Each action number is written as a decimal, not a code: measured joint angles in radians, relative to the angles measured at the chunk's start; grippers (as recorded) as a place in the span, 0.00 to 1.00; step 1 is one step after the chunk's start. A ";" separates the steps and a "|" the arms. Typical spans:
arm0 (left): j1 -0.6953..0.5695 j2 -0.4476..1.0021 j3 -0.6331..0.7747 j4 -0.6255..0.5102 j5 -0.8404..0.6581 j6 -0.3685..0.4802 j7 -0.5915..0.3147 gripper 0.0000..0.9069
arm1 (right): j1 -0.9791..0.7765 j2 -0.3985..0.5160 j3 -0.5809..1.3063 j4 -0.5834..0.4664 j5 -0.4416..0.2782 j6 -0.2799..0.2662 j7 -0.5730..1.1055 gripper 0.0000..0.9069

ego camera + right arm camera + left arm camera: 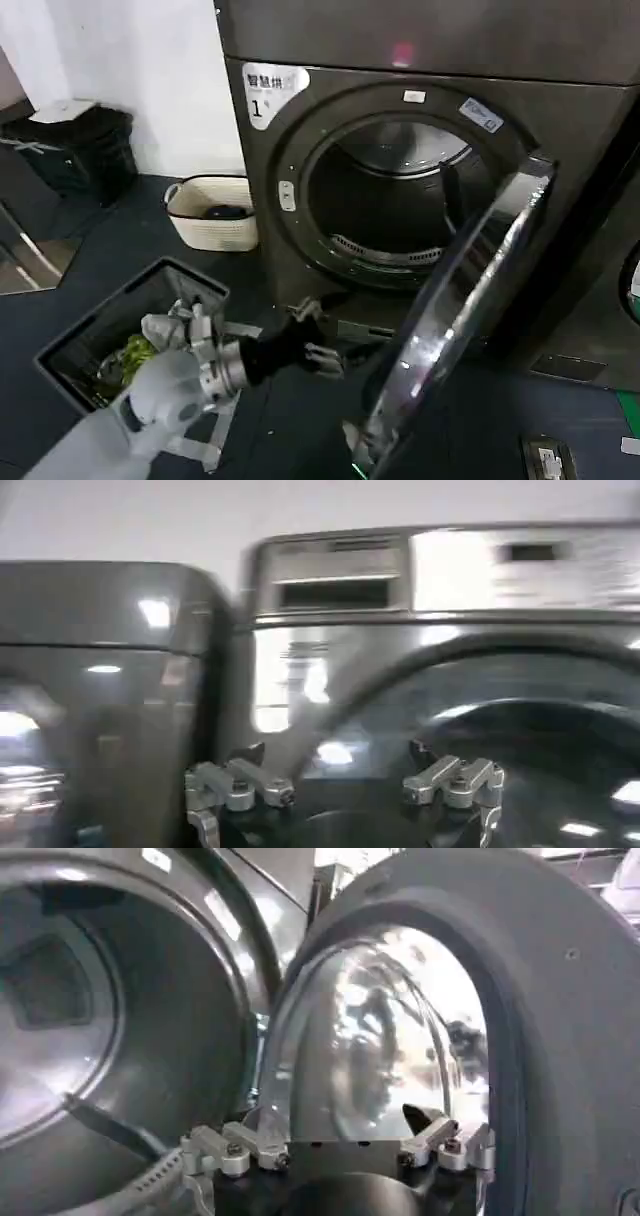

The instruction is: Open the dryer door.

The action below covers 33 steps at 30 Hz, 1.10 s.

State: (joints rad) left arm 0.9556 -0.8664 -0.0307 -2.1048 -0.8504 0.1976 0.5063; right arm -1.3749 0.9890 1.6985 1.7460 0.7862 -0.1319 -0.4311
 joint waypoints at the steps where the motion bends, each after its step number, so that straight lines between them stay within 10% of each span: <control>1: -0.007 -0.005 0.015 0.004 0.002 -0.003 0.000 1.00 | -0.008 -0.001 0.014 0.005 -0.001 -0.007 0.023 1.00; 33: -0.268 -0.263 0.393 0.197 0.070 -0.069 0.006 1.00 | -0.190 -0.041 0.330 -0.106 -0.167 -0.058 0.288 1.00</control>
State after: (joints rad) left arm 0.6877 -1.1296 0.3625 -1.9081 -0.7805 0.1281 0.5120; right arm -1.5651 0.9479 2.0289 1.6396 0.6192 -0.1900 -0.1432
